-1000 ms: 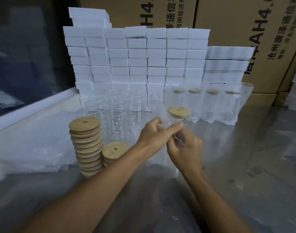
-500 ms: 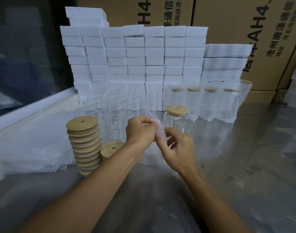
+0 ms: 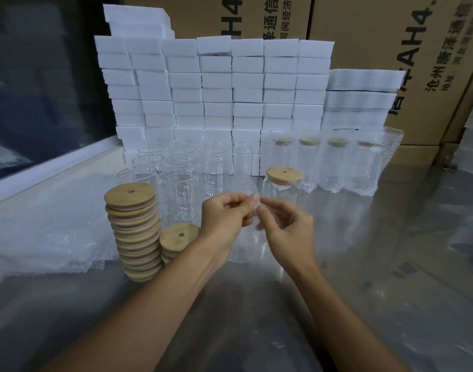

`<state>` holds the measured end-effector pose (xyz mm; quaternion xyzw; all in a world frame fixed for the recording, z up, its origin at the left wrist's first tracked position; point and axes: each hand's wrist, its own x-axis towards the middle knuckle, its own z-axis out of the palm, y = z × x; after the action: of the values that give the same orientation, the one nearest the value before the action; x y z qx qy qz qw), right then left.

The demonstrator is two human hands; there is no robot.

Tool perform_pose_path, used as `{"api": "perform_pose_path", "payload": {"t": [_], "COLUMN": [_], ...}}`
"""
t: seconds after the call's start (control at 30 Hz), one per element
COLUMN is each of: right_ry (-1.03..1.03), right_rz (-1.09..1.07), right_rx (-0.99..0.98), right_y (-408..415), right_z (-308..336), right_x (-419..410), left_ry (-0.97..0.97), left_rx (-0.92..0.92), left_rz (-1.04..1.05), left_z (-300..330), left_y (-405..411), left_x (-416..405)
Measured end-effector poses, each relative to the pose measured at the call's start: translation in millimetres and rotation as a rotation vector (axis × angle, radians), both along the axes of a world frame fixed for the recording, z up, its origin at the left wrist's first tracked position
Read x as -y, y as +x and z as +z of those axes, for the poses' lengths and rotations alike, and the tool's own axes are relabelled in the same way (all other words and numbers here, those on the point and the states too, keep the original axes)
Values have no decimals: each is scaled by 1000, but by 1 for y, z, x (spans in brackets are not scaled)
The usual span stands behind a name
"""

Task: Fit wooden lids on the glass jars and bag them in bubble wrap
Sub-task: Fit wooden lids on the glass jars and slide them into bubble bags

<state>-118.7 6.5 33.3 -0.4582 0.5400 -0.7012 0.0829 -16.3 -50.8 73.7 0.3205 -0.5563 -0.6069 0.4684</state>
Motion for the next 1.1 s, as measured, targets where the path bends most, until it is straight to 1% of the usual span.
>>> {"api": "perform_pose_path", "payload": {"t": [0.1,0.2,0.27,0.33,0.4,0.47,0.5,0.57,0.63,0.7,0.73,0.83,0.9,0.93,1.0,1.1], "right_ry": [23,-11,-31,-53,-98,-99,-75,48,166,235,258,309,335,332,249,5], "right_rz": [11,-38,-107,-188,-284,-360,-376,-339,-222,-102,-74,-121,-190,-218,-241,-160], "right_rx": [66,144,197,236,280,305,289,199,123,91,85,90,27,9,52,237], "right_y": [-3,-2,-3,-5,-10,-16,-20,-24,-28,-29,-32,-41,-43,-42,-39,-29], "right_z": [-1,0,2,3,4,3,1,-4,-14,-21,-25,-30,-33,-33,-27,0], "right_x": [2,3,3,1,0,0,0,1,4,8,11,19,21,20,16,4], "left_ry": [-15,-59,-151,-282,-375,-423,-429,-423,-412,-426,-430,-427,-453,-473,-502,-583], "left_rx": [3,15,35,88,155,209,224,241,233,231,237,271,307,319,314,340], "left_rz": [30,123,237,319,333,341,347,370,384,372,359,340,353,365,394,485], "left_z": [-5,-13,-20,-31,-41,-51,-53,-55,-55,-56,-58,-63,-64,-63,-61,-61], "left_y": [-1,-6,-9,-12,-13,-13,-12,-11,-10,-8,-7,-6,-6,-8,-12,-19], "left_x": [0,-3,-4,-7,-11,-12,-11,-9,-9,-10,-11,-10,-10,-11,-12,-10]}}
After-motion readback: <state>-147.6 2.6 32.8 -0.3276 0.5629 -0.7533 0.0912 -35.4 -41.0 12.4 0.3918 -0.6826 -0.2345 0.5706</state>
